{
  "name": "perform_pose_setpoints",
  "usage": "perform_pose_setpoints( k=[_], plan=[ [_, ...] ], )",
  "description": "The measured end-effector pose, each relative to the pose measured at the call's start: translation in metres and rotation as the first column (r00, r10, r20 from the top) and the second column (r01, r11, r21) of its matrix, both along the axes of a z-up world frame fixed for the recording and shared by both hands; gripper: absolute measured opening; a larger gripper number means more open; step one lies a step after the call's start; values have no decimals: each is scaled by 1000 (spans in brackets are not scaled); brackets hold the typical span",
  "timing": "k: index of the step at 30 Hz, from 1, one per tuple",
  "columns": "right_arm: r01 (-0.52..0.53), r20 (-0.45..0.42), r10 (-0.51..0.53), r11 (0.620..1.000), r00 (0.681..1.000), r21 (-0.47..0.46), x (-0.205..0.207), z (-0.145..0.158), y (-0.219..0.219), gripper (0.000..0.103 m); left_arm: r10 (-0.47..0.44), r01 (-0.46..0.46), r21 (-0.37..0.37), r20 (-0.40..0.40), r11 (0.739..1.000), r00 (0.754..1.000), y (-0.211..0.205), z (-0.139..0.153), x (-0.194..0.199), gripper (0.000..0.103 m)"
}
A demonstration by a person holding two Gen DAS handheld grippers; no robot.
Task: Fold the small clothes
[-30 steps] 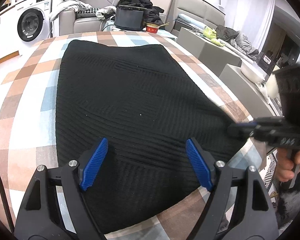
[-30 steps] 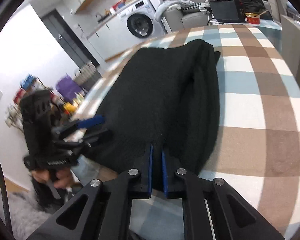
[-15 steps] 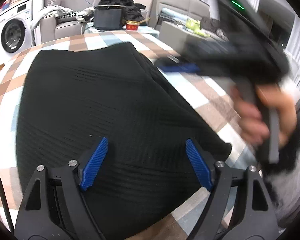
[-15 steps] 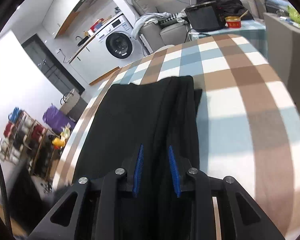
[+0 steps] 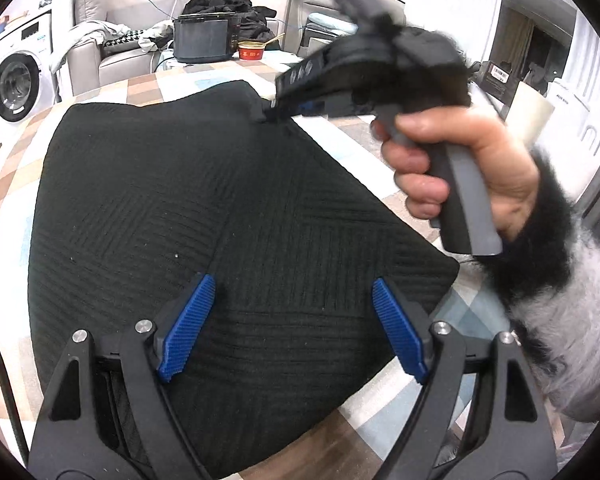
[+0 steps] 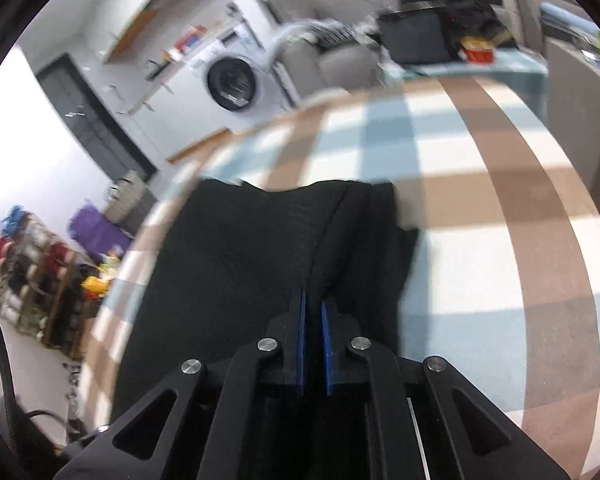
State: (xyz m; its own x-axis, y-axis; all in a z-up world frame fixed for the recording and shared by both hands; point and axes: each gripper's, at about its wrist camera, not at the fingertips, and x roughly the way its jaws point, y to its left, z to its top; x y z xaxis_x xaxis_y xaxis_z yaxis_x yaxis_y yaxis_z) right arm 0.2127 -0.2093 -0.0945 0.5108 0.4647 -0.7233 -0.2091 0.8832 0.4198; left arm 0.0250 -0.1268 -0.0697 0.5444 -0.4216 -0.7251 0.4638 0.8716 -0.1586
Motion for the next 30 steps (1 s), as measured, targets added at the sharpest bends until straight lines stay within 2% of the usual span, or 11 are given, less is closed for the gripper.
perform_pose_setpoints(
  k=[3, 9, 14, 18, 21, 24, 25, 26, 27, 29, 30],
  plan=[
    [12, -50, -10, 999, 999, 51, 0, -7, -7, 14, 9, -9, -8, 2, 1000, 1000, 7, 4, -1, 80],
    [-49, -29, 53, 992, 998, 119, -36, 9, -11, 17, 69, -69, -52, 6, 996, 998, 34, 17, -2, 80],
    [-33, -114, 51, 987, 992, 155, -34, -15, -7, 17, 153, -152, -65, 15, 986, 988, 66, 24, 4, 80],
    [-51, -34, 58, 985, 998, 164, -43, 0, -5, 7, 234, -232, -68, 18, 970, 972, 96, 27, 4, 80],
    [-56, 3, 56, 995, 998, 88, -50, 12, -2, 7, 302, -300, -75, 9, 951, 953, 121, 25, 7, 80],
    [-27, -88, 27, 1000, 996, -7, -49, -2, -3, 10, 368, -369, -72, -27, 926, 929, 143, 17, 14, 80],
    [-33, -94, 34, 999, 995, 11, -53, -2, -6, 12, 386, -388, -71, -40, 919, 921, 150, 14, 16, 80],
    [-41, -89, 43, 999, 995, 26, -57, 1, -9, 24, 401, -404, -70, -48, 912, 915, 155, 12, 17, 80],
    [-42, -80, 45, 998, 996, 39, -64, 5, -13, 45, 408, -411, -72, -53, 909, 911, 159, 10, 19, 80],
    [-21, -60, 25, 998, 998, 67, -76, 10, -20, 70, 434, -438, -62, -72, 897, 898, 169, 3, 22, 79],
    [-18, -51, 22, 997, 998, 75, -81, 11, -21, 70, 439, -444, -61, -82, 894, 895, 171, 1, 24, 79]
  ],
)
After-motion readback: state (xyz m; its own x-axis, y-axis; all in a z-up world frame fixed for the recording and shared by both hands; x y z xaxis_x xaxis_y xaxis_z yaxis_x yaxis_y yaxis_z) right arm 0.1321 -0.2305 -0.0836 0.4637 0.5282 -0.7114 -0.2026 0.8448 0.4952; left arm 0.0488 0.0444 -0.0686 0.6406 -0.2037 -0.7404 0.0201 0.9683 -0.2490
